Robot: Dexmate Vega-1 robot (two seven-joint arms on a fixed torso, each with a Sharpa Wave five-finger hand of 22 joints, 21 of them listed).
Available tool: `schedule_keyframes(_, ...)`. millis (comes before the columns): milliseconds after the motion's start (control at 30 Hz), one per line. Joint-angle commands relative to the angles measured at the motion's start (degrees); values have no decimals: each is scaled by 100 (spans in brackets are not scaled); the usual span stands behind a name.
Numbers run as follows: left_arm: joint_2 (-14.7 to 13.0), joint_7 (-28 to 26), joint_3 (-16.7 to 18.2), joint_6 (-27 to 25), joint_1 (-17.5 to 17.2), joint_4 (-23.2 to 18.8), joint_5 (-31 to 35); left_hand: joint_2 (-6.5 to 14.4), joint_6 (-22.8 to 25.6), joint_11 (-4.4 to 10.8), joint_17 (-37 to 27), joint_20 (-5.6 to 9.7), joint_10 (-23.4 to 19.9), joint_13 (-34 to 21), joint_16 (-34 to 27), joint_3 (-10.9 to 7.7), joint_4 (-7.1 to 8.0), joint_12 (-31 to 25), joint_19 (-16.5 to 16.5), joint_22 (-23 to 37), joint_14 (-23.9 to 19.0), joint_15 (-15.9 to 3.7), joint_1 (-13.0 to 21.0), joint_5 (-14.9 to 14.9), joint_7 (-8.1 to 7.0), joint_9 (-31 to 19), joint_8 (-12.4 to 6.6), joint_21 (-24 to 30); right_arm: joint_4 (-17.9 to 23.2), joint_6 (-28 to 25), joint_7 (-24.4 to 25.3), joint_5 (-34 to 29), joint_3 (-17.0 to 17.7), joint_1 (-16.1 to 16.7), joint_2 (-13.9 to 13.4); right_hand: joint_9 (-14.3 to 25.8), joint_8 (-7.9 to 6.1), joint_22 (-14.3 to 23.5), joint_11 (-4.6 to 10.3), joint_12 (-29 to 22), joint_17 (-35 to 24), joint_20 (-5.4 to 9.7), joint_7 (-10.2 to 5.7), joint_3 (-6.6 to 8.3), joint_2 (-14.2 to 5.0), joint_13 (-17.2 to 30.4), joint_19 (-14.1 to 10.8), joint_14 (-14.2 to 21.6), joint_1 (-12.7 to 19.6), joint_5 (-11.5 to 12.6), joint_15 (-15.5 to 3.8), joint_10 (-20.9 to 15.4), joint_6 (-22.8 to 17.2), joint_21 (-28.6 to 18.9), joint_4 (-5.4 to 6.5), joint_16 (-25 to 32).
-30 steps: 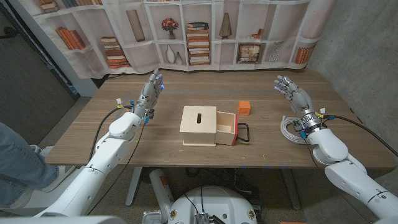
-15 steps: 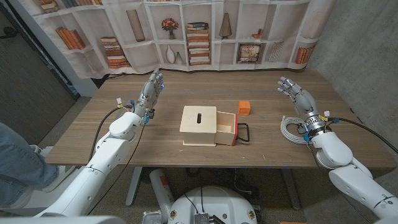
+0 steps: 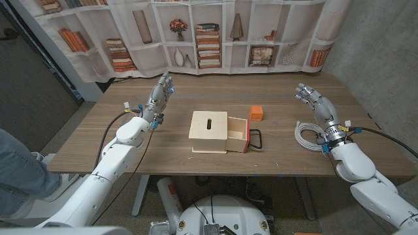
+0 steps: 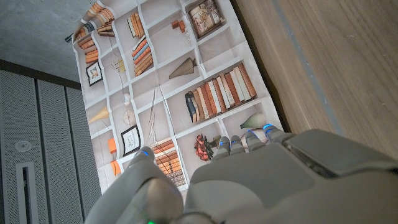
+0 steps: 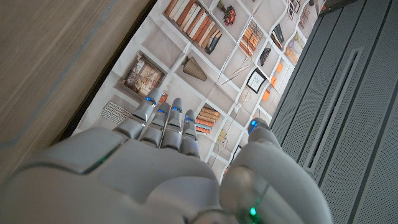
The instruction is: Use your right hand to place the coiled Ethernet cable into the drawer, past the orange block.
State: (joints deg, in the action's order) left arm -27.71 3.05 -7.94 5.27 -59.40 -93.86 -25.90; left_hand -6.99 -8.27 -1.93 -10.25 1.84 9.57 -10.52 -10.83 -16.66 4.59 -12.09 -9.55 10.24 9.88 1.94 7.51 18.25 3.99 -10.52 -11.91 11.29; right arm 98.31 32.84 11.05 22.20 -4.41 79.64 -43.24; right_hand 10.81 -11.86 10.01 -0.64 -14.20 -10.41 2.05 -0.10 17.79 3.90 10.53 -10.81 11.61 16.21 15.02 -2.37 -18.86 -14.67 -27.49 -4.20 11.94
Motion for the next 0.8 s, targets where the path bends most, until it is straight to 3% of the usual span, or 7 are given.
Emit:
schedule_keyframes(33, -5, -23, -25, -40, 7, -24, 13, 15, 24, 11, -16, 63, 98, -19, -21, 30, -1, -12, -1197, 34, 556, -27, 85, 41, -15, -26, -17, 42, 127, -48, 238, -338, 180, 260, -24, 10, -40, 10, 18, -24, -11, 248, -12, 3, -26, 23, -55, 62, 92, -17, -4, -52, -57, 46, -49, -1)
schedule_keyframes(800, 1, -47, -99, -134, 90, -88, 54, 30, 42, 27, -17, 58, 94, -19, -13, 53, -5, -5, -1205, 34, 557, -34, 100, 53, -13, -27, -9, 38, 506, -164, 586, -828, 679, 944, 14, 16, -83, 12, 111, -22, -14, 229, -57, 21, -33, 24, -100, 114, 185, -30, -32, -128, -257, 122, -118, -24)
